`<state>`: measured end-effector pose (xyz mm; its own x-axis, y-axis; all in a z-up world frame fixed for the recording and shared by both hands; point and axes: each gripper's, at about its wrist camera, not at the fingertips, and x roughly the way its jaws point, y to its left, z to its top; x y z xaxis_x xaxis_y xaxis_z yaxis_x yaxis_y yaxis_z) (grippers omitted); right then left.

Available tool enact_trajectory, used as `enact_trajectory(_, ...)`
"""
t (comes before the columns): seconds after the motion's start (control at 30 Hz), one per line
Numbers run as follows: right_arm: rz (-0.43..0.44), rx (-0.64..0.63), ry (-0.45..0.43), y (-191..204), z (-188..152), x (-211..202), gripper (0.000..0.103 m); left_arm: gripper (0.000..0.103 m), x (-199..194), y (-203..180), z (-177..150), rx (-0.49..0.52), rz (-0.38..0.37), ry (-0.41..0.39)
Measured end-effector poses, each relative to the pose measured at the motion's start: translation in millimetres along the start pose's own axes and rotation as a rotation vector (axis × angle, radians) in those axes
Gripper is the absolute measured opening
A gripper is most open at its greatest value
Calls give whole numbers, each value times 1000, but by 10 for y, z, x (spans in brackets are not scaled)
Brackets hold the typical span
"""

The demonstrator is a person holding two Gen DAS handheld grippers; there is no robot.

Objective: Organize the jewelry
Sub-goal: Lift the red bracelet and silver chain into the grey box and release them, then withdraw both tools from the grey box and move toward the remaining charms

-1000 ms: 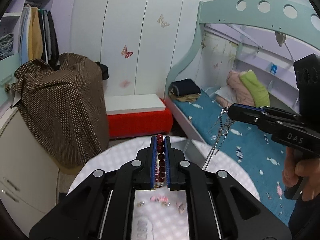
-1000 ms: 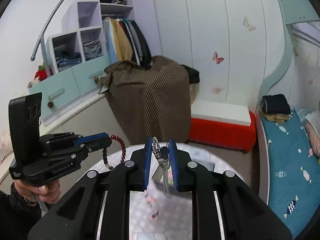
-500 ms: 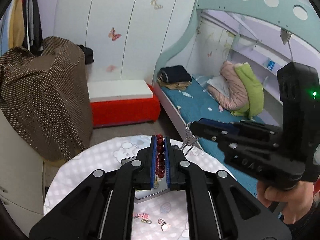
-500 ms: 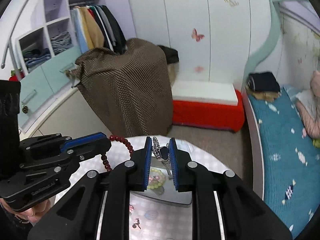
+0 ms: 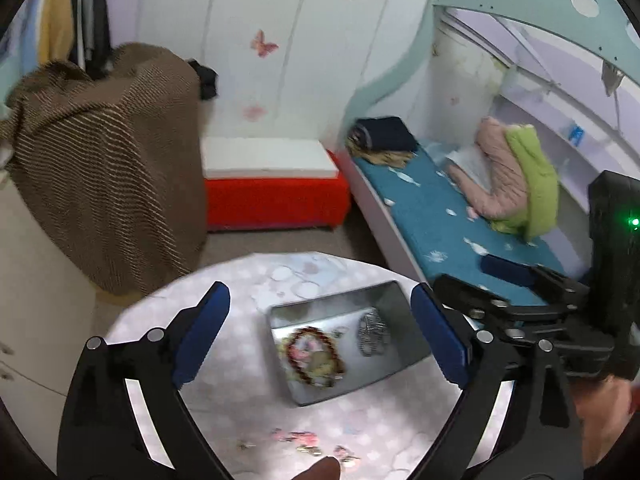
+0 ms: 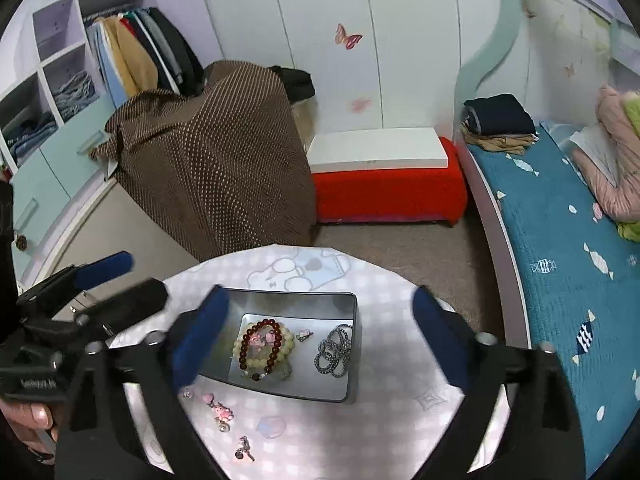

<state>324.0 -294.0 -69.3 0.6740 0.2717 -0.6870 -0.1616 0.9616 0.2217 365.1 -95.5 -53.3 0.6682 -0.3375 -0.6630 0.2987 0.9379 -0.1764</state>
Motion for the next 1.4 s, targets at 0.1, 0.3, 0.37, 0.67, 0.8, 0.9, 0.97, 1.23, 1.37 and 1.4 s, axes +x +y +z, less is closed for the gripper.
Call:
enact_trajectory(0.1, -9, 19, -7, -30, -20, -16, 95, 95, -127, 45, -40, 3, 50, -32)
enact_trajectory(0.3, -27, 38, -27, -20, -58, -66, 95, 97, -414, 81, -143, 7, 114, -87)
enact_trajectory(0.37, -25, 37, -41, 4, -70, -117, 95, 97, -522, 102, -172, 6, 125, -105)
enact_trajectory(0.67, -11, -1, -107, 227, -99, -418, 95, 97, -936, 127, -285, 4, 148, -168)
enact_trajectory(0.8, -21, -23, -143, 336, -148, -590, 95, 97, -1127, 150, -346, -10, 153, -201)
enact_trajectory(0.9, -30, -39, -170, 409, -203, -707, 95, 98, -1284, 157, -406, -14, 163, -226)
enact_trajectory(0.97, -39, -50, -184, 442, -239, -764, 95, 98, -1348, 162, -447, -18, 169, -235)
enact_trajectory(1.23, -61, -76, -230, 552, -508, -1015, 95, 98, -1556, 254, -677, -49, 188, -246)
enact_trajectory(1.37, -73, -85, -234, 581, -627, -1070, 95, 98, -1605, 285, -826, -50, 214, -244)
enact_trajectory(1.4, -80, -91, -231, 586, -669, -1074, 95, 98, -1609, 292, -872, -50, 221, -240)
